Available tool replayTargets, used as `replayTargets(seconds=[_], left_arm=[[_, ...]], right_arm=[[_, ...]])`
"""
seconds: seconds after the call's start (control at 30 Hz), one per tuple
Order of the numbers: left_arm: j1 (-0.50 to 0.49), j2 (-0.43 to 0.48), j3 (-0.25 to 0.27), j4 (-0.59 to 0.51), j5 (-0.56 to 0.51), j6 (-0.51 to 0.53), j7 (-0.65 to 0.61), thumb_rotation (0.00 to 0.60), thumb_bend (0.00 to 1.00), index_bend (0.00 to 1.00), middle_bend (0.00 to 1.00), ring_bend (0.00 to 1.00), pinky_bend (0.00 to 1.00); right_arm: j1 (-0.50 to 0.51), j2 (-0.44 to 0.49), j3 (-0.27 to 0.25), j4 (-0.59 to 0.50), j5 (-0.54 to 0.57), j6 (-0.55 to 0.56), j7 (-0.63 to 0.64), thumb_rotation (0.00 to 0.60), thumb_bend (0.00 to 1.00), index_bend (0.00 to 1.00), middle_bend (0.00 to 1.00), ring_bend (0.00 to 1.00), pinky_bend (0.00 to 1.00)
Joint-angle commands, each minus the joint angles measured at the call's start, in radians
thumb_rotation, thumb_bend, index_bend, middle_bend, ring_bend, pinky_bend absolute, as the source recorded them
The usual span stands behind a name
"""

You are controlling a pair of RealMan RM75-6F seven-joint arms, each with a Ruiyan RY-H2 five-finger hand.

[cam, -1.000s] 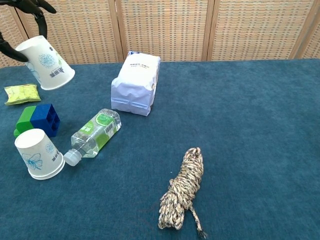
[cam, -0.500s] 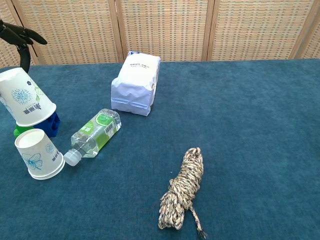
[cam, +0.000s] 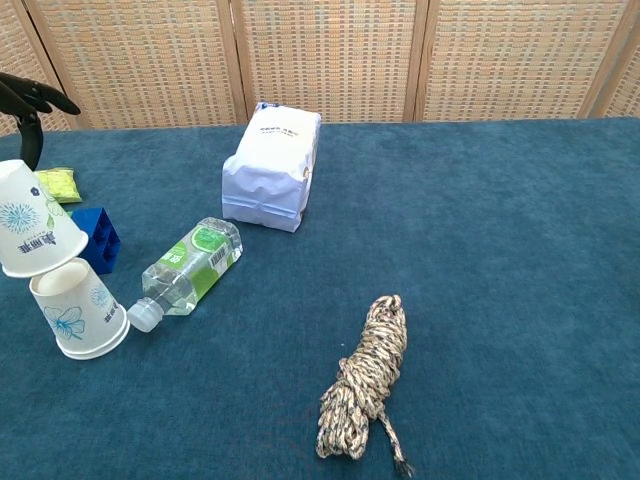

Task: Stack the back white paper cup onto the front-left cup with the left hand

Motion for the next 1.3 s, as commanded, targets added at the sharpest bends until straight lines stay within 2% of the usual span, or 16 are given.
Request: replayTargets(seconds=[0.03, 0.47, 0.8, 1.0, 1.1, 1.3], left_arm=[[-0.006, -0.019, 0.009, 0.009, -0.007, 0.003, 0.013, 0.6, 0.21, 0.5, 0.0, 0.0, 0.0], [-0.039, -0.062, 0.045, 0.033, -0.064, -0.003, 0.077, 0.6, 0.21, 0.5, 0.0, 0.0, 0.0], [-0.061, -0.126, 0.066, 0.064, -0.109, 0.023, 0.128, 0.6, 0.21, 0.45, 0.0, 0.0, 0.0], [-0.08, -0.164, 0.089, 0.078, -0.134, 0.034, 0.176, 0.6, 0.21, 0.28, 0.0, 0.0, 0.0], [-0.08, -0.163, 0.09, 0.076, -0.138, 0.047, 0.173, 0.6, 0.21, 0.17, 0.0, 0.0, 0.0], [-0.039, -0.156, 0.066, 0.049, -0.105, 0.107, 0.084, 0.6, 0.21, 0.15, 0.0, 0.0, 0.0]], right_arm=[[0.0, 0.001, 0.0, -0.001, 0.0, 0.001, 0.001, 0.6, 0.04, 0.0, 0.0, 0.0, 0.0], [-0.003, 0.0, 0.003, -0.002, -0.002, 0.01, 0.001, 0.6, 0.04, 0.0, 0.0, 0.0, 0.0], [-0.004, 0.001, 0.002, -0.005, -0.005, 0.014, 0.001, 0.6, 0.04, 0.0, 0.0, 0.0, 0.0], [-0.005, 0.003, 0.005, -0.005, -0.003, 0.016, 0.007, 0.6, 0.04, 0.0, 0.0, 0.0, 0.0], [-0.006, 0.004, 0.005, -0.004, -0.003, 0.016, 0.008, 0.6, 0.04, 0.0, 0.0, 0.0, 0.0], [-0.004, 0.004, 0.003, -0.007, -0.005, 0.013, 0.009, 0.6, 0.04, 0.0, 0.0, 0.0, 0.0]])
